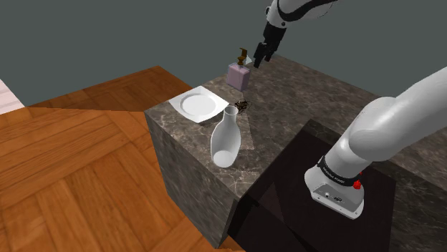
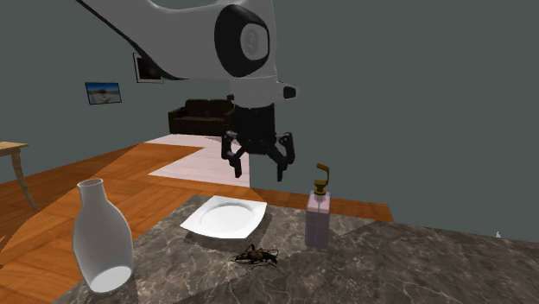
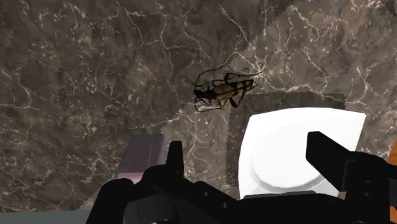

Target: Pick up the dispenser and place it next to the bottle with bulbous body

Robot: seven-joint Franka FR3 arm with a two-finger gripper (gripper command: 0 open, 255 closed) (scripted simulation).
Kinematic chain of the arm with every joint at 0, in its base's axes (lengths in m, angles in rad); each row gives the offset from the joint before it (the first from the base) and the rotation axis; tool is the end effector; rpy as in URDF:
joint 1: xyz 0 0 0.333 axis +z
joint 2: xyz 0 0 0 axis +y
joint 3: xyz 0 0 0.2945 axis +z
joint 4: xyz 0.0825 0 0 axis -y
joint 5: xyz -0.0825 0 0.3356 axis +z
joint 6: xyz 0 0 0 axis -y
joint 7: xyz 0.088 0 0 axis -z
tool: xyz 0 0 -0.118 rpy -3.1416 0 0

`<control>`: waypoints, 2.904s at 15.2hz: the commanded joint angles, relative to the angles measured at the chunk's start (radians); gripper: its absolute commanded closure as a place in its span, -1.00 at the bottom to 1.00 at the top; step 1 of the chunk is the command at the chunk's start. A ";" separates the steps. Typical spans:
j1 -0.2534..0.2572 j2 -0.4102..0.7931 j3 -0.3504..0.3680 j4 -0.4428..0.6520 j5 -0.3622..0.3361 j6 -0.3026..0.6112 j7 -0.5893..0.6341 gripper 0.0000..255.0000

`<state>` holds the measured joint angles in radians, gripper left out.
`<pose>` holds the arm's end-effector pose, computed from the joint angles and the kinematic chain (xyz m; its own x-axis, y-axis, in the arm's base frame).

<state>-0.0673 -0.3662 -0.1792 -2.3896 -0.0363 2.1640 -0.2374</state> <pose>0.4002 -0.1058 0.4579 0.9901 0.0164 0.1391 0.0164 -0.9999 0.0015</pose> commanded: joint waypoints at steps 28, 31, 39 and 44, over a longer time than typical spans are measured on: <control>-0.084 0.723 -0.073 0.415 0.358 0.371 -0.353 -1.00; -0.084 0.723 -0.073 0.415 0.358 0.371 -0.353 -1.00; -0.084 0.723 -0.073 0.416 0.358 0.371 -0.353 1.00; -0.080 0.706 -0.079 0.421 0.347 0.350 -0.343 1.00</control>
<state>-0.1489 0.3495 -0.2552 -1.9699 0.3161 2.5240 -0.5847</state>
